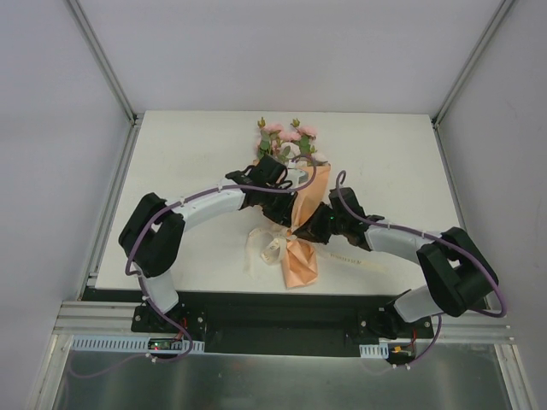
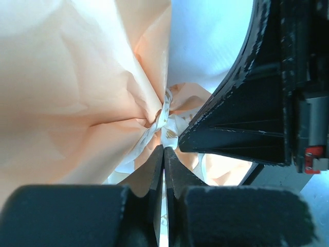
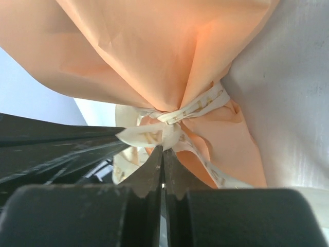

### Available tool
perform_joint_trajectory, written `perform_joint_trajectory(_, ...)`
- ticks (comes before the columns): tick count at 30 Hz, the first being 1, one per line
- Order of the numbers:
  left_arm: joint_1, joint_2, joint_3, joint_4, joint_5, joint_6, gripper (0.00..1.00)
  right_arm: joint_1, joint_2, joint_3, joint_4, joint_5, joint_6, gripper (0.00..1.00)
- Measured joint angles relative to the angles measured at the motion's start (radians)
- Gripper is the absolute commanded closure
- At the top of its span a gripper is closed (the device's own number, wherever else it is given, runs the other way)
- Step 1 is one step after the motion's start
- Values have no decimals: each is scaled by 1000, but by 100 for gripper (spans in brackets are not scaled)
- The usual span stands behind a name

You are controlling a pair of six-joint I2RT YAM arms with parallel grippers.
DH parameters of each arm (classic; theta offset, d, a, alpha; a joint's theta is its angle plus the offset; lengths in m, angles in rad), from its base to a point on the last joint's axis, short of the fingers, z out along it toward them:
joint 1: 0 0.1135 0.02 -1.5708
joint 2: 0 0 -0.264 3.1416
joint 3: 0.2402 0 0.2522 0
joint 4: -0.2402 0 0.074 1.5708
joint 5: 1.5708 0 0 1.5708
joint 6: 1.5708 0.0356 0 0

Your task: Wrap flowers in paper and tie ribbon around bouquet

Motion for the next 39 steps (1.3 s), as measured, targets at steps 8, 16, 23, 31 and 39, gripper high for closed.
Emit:
perform_joint_trajectory(8, 32, -77, -92, 112, 32, -46, 100, 25, -58, 40, -154, 37, -264, 58)
perform_joint_trajectory(16, 39, -77, -133, 185, 66, -85, 100, 24, -185, 163, -284, 85, -704, 55)
perform_joint_trajectory(23, 52, -90, -181, 267, 66, -167, 100, 13, -111, 152, -179, 68, -809, 45)
perform_joint_trajectory(31, 74, -100, -216, 360, 85, -285, 100, 18, -64, 60, 31, 18, -746, 42)
perform_joint_trajectory(39, 78, -100, -216, 390, 93, -331, 100, 58, -35, 60, 101, 43, -730, 44)
